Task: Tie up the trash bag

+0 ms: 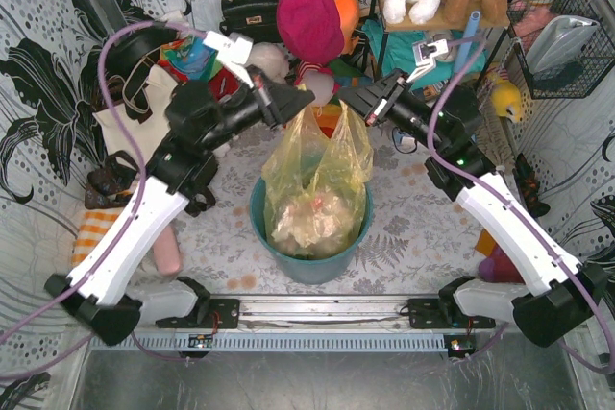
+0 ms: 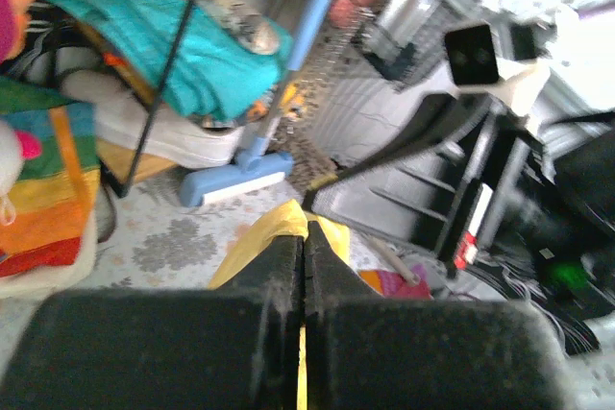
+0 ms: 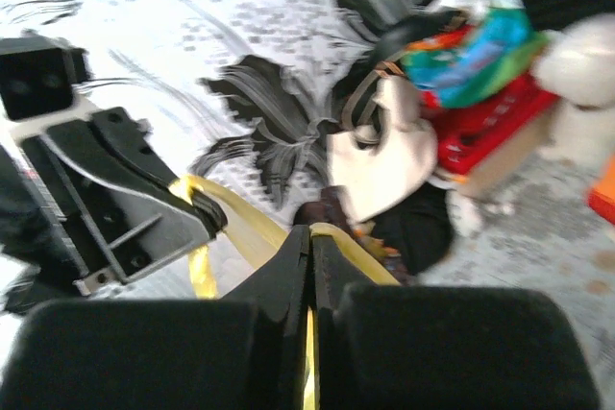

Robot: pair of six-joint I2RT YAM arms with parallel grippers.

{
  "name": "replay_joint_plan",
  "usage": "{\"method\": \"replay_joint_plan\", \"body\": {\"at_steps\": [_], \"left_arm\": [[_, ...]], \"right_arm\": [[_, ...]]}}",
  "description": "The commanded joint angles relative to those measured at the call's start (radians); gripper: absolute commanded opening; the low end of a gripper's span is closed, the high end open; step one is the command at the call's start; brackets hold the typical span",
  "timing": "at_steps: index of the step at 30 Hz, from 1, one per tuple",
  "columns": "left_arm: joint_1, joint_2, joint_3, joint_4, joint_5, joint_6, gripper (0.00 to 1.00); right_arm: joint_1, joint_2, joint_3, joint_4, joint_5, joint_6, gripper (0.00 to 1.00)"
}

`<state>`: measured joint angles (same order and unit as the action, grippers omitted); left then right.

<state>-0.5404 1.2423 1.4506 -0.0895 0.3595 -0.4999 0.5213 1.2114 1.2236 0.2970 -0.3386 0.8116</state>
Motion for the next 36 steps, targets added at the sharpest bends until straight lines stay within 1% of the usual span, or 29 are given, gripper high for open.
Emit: {"method": "replay_joint_plan", "body": {"at_steps": [1,3,5,7,9,14,15,16,17,19,21,23,25,26,27,28,29,30,32,34,36], "left_arm": [[0.003,-0.170,-0.143,0.223,0.217,-0.054,0.00],[0.004,-0.248,-0.220,0.290,0.266,-0.082,0.00],[0.003,-0.323,-0.280,0.338,0.305,-0.102,0.00],[0.004,-0.381,-0.320,0.343,0.332,-0.102,0.00],[0.005,-0.422,-0.326,0.296,0.329,-0.076,0.01],[0.003,-0.437,-0.296,0.128,0.249,0.002,0.13],[0.004,-0.428,-0.291,0.108,0.245,0.012,0.14],[0.004,-0.419,-0.286,0.096,0.246,0.017,0.15],[0.003,-0.408,-0.284,0.093,0.248,0.017,0.15],[0.004,-0.388,-0.282,0.106,0.253,0.009,0.12],[0.004,-0.371,-0.281,0.133,0.254,-0.002,0.08],[0.003,-0.353,-0.268,0.148,0.219,-0.010,0.04],[0.005,-0.330,-0.243,0.158,0.198,-0.015,0.02],[0.004,-0.318,-0.231,0.173,0.209,-0.019,0.05],[0.004,-0.304,-0.223,0.197,0.238,-0.025,0.13],[0.004,-0.292,-0.213,0.216,0.267,-0.030,0.25],[0.004,-0.282,-0.202,0.224,0.289,-0.034,0.38],[0.003,-0.273,-0.189,0.228,0.314,-0.038,0.47],[0.004,-0.259,-0.164,0.211,0.354,-0.037,0.57],[0.004,-0.260,-0.151,0.200,0.393,-0.030,0.62],[0.003,-0.266,-0.155,0.202,0.435,-0.028,0.66]], "right_arm": [[0.001,-0.072,-0.034,0.222,-0.239,0.091,0.00],[0.002,-0.090,-0.067,0.280,-0.326,0.137,0.00],[0.007,-0.111,-0.104,0.331,-0.374,0.176,0.00],[0.010,-0.132,-0.136,0.350,-0.400,0.197,0.00],[0.013,-0.153,-0.155,0.335,-0.400,0.199,0.00],[0.026,-0.163,-0.164,0.277,-0.391,0.183,0.23],[0.031,-0.158,-0.162,0.273,-0.392,0.182,0.26],[0.036,-0.153,-0.160,0.268,-0.390,0.181,0.27],[0.041,-0.148,-0.155,0.262,-0.389,0.181,0.25],[0.049,-0.134,-0.141,0.252,-0.384,0.178,0.11],[0.057,-0.124,-0.128,0.249,-0.374,0.176,0.00],[0.057,-0.113,-0.105,0.233,-0.342,0.173,0.00],[0.058,-0.102,-0.072,0.217,-0.302,0.159,0.00],[0.058,-0.090,-0.055,0.235,-0.296,0.161,0.00],[0.057,-0.080,-0.043,0.262,-0.297,0.171,0.07],[0.057,-0.068,-0.031,0.285,-0.303,0.183,0.21],[0.058,-0.056,-0.020,0.301,-0.313,0.200,0.30],[0.058,-0.044,-0.010,0.317,-0.328,0.217,0.35],[0.059,-0.029,-0.009,0.360,-0.366,0.258,0.38],[0.061,-0.029,-0.023,0.384,-0.385,0.284,0.38],[0.065,-0.035,-0.038,0.387,-0.405,0.293,0.43]]}}
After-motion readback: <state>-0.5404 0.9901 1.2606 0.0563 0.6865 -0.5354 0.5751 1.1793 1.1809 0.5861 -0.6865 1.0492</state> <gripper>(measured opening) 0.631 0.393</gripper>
